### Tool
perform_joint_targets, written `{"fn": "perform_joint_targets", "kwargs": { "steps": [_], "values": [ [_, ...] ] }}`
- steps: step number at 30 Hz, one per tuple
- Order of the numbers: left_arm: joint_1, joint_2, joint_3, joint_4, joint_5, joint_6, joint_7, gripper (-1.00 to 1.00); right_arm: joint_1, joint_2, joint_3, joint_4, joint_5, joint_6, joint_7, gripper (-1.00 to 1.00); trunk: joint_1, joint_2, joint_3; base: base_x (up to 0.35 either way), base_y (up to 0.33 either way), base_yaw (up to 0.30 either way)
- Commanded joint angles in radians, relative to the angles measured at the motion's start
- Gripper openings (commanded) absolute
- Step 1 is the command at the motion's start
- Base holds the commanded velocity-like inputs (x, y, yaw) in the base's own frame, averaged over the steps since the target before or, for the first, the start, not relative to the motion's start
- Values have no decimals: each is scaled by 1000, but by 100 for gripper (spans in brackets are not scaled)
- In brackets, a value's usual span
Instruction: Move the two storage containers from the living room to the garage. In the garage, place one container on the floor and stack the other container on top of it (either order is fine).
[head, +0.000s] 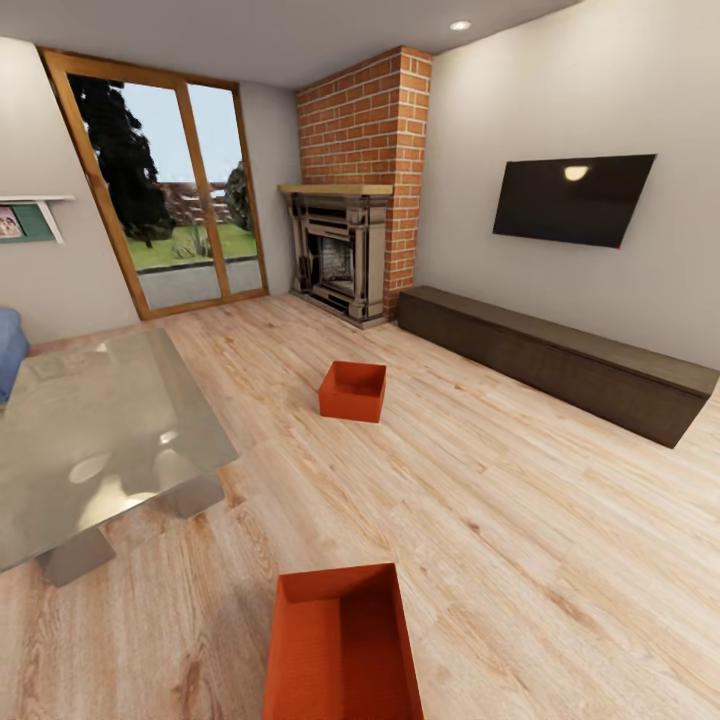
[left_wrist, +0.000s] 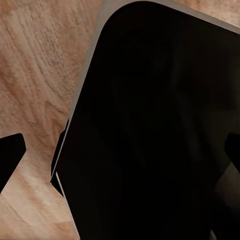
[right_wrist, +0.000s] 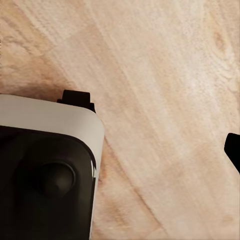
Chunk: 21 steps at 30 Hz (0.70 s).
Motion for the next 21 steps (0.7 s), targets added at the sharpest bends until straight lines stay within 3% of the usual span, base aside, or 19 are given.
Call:
{"fn": "perform_joint_targets", "kwargs": {
  "steps": [1,21],
  "values": [
    [0,0,2,-3,3,7,3,100,-1,-1,8,3,-9,-5,0,100,0,0,-2,0,0,1],
    [0,0,1,-2,3,7,3,100,-1,-1,8,3,-10,-7,2,100,0,0,-33,0,0,21]
  ]
}}
